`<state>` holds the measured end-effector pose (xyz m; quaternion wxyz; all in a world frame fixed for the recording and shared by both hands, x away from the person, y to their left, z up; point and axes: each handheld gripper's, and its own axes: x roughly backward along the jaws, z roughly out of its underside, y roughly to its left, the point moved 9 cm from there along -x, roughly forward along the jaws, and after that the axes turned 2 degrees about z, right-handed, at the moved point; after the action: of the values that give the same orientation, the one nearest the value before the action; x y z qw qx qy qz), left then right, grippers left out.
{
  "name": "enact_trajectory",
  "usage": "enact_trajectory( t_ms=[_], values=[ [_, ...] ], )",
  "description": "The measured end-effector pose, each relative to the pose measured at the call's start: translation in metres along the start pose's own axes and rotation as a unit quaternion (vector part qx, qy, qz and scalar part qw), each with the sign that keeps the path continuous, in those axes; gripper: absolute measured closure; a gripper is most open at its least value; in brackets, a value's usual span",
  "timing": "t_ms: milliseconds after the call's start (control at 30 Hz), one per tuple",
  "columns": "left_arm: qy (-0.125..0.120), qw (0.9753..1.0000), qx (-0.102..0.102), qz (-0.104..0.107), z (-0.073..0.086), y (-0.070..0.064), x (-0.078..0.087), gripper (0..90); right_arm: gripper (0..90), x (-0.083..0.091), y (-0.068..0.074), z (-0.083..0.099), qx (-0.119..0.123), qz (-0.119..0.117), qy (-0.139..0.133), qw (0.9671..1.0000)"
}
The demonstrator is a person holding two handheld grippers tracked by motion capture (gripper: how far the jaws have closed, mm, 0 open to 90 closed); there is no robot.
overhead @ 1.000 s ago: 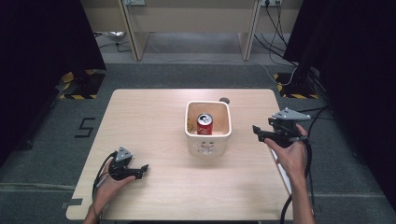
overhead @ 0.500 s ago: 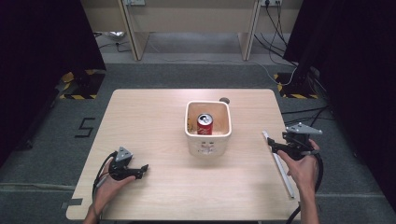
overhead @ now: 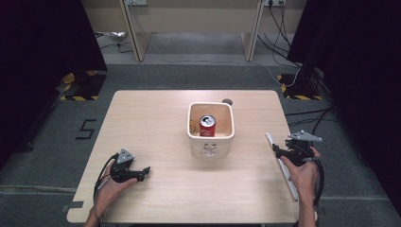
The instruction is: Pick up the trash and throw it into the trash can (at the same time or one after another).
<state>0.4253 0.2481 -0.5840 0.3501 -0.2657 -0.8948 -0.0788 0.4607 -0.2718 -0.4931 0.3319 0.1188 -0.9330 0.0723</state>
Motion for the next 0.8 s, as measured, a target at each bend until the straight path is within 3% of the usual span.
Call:
enact_trajectory(
  t_ms=[433, 633, 800],
  values=[
    [0.0, 1.0, 0.0, 0.0, 0.0, 0.0, 0.0, 14.4, 25.1, -0.009, -0.008, 0.005, -0.018, 0.012, 0.008, 0.9997],
    [0.0, 1.0, 0.0, 0.0, 0.0, 0.0, 0.0, 14.4, 24.9, -0.018, -0.01, 0.012, -0.02, 0.012, 0.023, 0.9995],
    [0.0, 1.0, 0.0, 0.0, 0.0, 0.0, 0.0, 14.4, 30.3, -0.025, -0.012, 0.018, -0.02, 0.008, 0.036, 0.9991]
  ],
)
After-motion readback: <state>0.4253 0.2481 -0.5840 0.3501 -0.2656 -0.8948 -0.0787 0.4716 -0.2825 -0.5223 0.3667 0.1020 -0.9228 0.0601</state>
